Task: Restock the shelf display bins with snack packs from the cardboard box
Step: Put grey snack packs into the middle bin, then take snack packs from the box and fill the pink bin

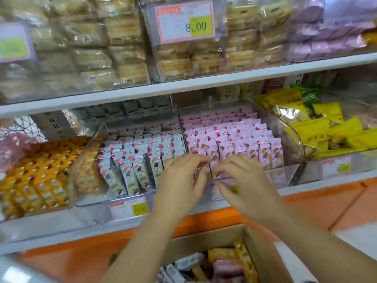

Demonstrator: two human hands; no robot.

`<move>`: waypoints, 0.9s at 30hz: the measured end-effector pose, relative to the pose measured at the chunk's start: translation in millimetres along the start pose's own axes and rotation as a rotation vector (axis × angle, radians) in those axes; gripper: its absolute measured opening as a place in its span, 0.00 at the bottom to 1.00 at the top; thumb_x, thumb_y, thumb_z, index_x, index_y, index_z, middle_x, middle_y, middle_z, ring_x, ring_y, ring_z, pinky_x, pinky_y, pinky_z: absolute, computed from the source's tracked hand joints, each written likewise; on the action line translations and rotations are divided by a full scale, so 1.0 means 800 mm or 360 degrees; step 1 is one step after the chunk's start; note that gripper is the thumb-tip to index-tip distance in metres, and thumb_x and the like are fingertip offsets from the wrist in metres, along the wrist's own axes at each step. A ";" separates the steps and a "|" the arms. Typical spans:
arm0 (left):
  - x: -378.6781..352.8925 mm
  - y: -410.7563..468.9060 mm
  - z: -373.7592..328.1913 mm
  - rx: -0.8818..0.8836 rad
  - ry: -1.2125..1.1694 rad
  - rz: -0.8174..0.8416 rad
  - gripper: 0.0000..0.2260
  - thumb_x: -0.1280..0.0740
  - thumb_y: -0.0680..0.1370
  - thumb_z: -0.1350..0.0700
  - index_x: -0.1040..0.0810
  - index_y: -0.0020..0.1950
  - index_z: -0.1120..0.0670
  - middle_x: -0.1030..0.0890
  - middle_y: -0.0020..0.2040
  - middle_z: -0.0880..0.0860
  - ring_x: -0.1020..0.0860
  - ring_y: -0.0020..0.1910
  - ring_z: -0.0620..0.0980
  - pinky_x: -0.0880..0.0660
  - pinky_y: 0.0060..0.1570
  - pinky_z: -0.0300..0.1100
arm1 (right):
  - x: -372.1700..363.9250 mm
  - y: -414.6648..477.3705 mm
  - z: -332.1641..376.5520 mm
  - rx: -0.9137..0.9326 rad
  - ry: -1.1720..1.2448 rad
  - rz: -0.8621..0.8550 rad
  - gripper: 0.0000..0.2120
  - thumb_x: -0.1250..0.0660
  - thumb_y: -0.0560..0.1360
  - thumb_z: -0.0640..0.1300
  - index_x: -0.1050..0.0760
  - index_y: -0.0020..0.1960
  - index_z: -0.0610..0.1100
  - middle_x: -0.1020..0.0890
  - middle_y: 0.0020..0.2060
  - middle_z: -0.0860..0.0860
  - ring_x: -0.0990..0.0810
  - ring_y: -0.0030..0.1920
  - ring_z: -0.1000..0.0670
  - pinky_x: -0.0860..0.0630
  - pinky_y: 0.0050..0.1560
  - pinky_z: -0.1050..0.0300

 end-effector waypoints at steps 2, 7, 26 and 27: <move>0.006 -0.036 -0.003 -0.0007 -0.0064 -0.0039 0.11 0.40 0.76 0.55 0.20 0.53 0.52 0.20 0.48 0.43 0.25 0.48 0.41 0.32 0.48 0.35 | -0.020 -0.027 0.019 -0.0035 0.0060 0.0047 0.11 0.39 0.71 0.48 0.22 0.50 0.47 0.22 0.43 0.53 0.27 0.46 0.51 0.32 0.47 0.56; -0.016 -0.137 0.037 0.0245 -0.0186 0.0200 0.08 0.37 0.76 0.58 0.20 0.52 0.54 0.18 0.48 0.48 0.23 0.46 0.44 0.29 0.46 0.38 | -0.100 -0.115 0.026 -0.0341 0.0149 0.0375 0.11 0.36 0.72 0.48 0.21 0.51 0.46 0.20 0.46 0.49 0.22 0.49 0.44 0.26 0.49 0.50; -0.122 -0.449 0.257 0.1784 0.0054 0.1376 0.25 0.35 0.78 0.49 0.36 0.74 0.51 0.31 0.68 0.57 0.30 0.65 0.58 0.29 0.60 0.49 | -0.321 -0.276 -0.026 -0.0838 0.0083 0.1653 0.17 0.31 0.74 0.50 0.25 0.61 0.46 0.22 0.55 0.48 0.23 0.54 0.47 0.24 0.49 0.52; -0.123 -0.456 0.259 0.1818 0.0068 0.1439 0.25 0.35 0.78 0.49 0.37 0.74 0.52 0.31 0.68 0.58 0.29 0.63 0.58 0.28 0.58 0.48 | -0.323 -0.274 -0.026 -0.0851 0.0076 0.1664 0.16 0.31 0.74 0.50 0.24 0.59 0.45 0.21 0.53 0.47 0.23 0.52 0.47 0.24 0.47 0.52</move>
Point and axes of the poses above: each hand's wrist, its own y-axis towards the middle knuckle, its own x-axis out of the back of the hand, z = x × y, the point moved 8 cm from there along y, towards the middle knuckle
